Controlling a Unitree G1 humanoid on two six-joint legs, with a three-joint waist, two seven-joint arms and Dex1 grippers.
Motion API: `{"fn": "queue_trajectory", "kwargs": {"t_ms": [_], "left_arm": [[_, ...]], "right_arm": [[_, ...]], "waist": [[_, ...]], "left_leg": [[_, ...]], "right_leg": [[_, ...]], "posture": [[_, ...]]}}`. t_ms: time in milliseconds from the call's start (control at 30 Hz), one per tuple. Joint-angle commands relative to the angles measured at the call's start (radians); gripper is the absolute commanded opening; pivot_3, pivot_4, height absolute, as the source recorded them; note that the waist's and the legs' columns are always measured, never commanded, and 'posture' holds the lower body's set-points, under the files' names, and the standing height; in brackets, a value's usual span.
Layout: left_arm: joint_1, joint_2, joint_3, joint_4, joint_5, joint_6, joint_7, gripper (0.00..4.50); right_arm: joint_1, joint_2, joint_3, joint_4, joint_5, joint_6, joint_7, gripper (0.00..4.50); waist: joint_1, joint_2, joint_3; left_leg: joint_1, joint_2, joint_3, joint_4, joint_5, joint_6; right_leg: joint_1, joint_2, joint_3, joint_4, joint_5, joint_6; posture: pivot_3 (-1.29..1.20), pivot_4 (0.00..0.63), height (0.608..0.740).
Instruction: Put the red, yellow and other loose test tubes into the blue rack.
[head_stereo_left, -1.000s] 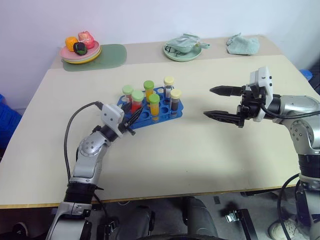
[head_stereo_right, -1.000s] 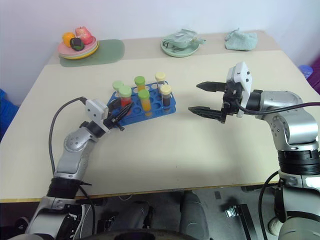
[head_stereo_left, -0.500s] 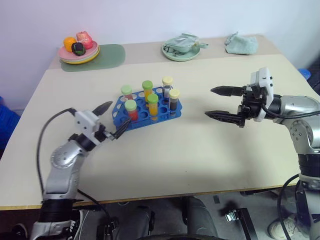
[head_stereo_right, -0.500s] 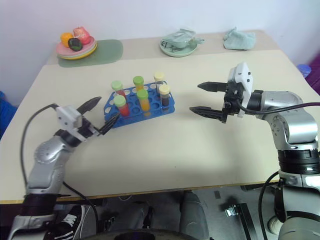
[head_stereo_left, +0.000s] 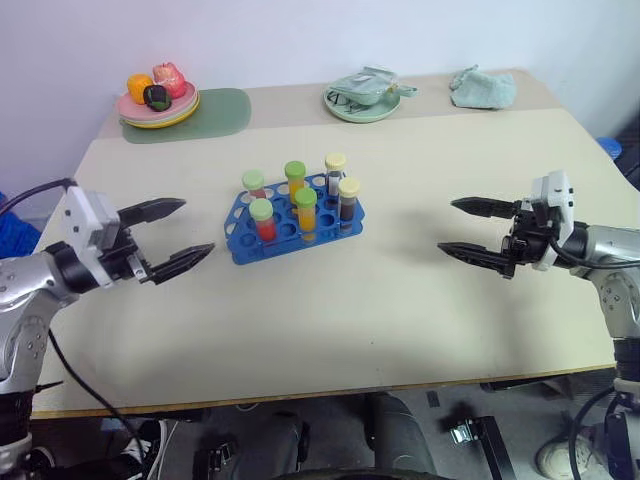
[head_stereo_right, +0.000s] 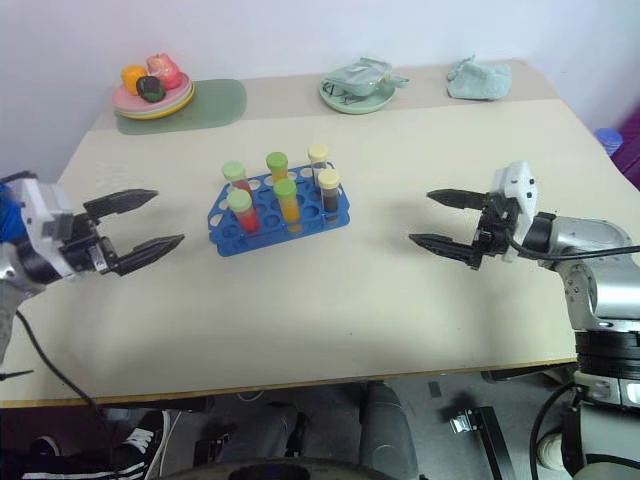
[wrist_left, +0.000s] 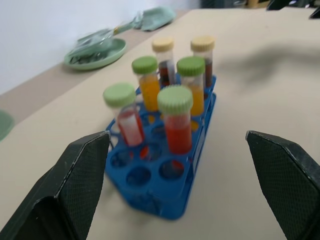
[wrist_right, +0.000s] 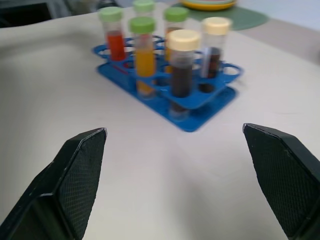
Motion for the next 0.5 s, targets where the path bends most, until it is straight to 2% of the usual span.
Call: {"fn": "queue_trajectory", "kwargs": {"t_ms": [33,200,500], "left_arm": [[-0.057,0.017,-0.021,0.018,0.019,0.011,-0.019,4.45],[-0.109,0.001,-0.049,0.078,0.054,-0.011,-0.046,4.45],[-0.113,-0.058,-0.055,0.114,0.098,-0.065,-0.042,4.45]], "right_arm": [[0.010,-0.042,-0.049,0.014,-0.003,-0.025,0.011,4.50],[0.021,-0.077,-0.064,0.041,-0.011,-0.047,0.015,4.50],[-0.002,-0.101,-0.067,0.045,-0.023,-0.009,-0.033,4.50]], "waist": [[0.001,0.000,0.000],[0.000,0.000,0.000],[0.000,0.000,0.000]], "left_leg": [[0.000,0.000,0.000,0.000,0.000,0.000],[0.000,0.000,0.000,0.000,0.000,0.000],[0.000,0.000,0.000,0.000,0.000,0.000]], "right_leg": [[0.000,0.000,0.000,0.000,0.000,0.000],[0.000,0.000,0.000,0.000,0.000,0.000],[0.000,0.000,0.000,0.000,0.000,0.000]], "posture": [[0.00,0.150,0.740],[0.00,0.150,0.740],[0.00,0.150,0.740]]}}
